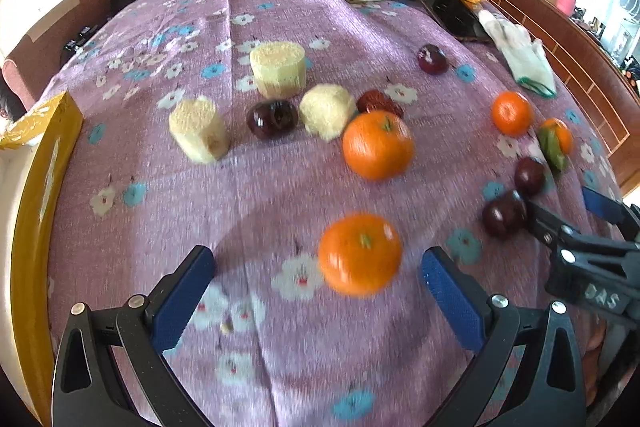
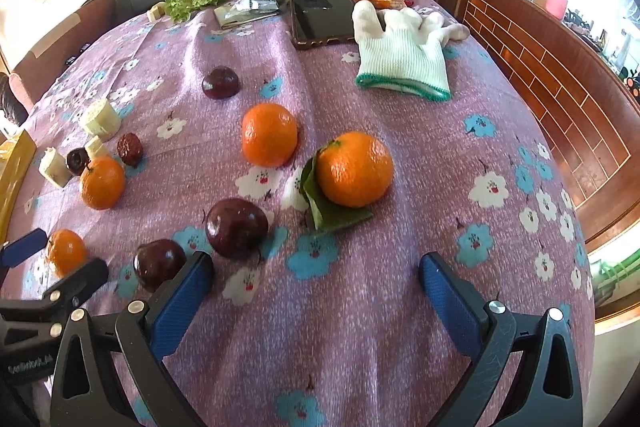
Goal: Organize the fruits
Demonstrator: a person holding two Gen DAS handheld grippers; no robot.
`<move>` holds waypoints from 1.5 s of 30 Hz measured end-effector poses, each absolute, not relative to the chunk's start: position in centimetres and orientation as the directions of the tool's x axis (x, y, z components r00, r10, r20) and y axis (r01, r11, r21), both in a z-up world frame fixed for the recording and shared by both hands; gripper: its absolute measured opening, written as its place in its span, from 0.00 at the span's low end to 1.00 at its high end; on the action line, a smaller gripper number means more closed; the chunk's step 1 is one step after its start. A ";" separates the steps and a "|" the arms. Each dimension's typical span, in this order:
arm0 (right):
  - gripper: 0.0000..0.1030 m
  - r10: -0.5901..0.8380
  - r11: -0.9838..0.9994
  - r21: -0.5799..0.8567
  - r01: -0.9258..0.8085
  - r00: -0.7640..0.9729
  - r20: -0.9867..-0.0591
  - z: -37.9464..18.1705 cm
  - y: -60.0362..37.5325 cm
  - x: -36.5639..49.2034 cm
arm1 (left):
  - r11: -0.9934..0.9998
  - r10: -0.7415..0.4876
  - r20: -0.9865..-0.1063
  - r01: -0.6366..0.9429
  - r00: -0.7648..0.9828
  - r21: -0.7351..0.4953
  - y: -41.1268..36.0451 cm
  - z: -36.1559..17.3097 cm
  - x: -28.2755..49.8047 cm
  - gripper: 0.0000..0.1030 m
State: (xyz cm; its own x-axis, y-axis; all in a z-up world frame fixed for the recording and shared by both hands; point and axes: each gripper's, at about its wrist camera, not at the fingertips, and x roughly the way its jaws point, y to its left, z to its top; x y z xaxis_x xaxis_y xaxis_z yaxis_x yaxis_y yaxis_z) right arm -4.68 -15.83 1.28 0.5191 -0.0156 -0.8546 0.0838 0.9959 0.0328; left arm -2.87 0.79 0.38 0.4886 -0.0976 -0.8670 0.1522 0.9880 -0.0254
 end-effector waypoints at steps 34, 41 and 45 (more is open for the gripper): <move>1.00 0.179 0.984 0.095 -0.152 0.847 -0.500 24.9 -13.3 -10.0 | 0.994 -0.031 -0.338 -0.006 0.941 -0.107 20.5 36.6 -18.7 0.99; 0.64 0.373 0.926 0.328 -0.190 0.609 -0.700 11.9 -11.8 -5.1 | 0.969 -0.175 -0.529 0.049 0.830 -0.243 19.3 25.7 -14.0 0.99; 0.61 0.432 0.899 0.389 -0.200 0.542 -0.720 7.8 -10.1 -2.0 | 0.964 -0.220 -0.584 0.080 0.781 -0.255 17.2 19.3 -12.6 0.82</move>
State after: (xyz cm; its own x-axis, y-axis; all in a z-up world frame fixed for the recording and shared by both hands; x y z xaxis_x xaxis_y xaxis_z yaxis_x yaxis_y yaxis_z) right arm -1.96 -10.09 7.76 0.5422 0.4324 -0.7204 -0.1999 0.8992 0.3893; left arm -12.60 17.24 19.27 0.7811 -0.2198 -0.5845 0.0801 0.9636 -0.2552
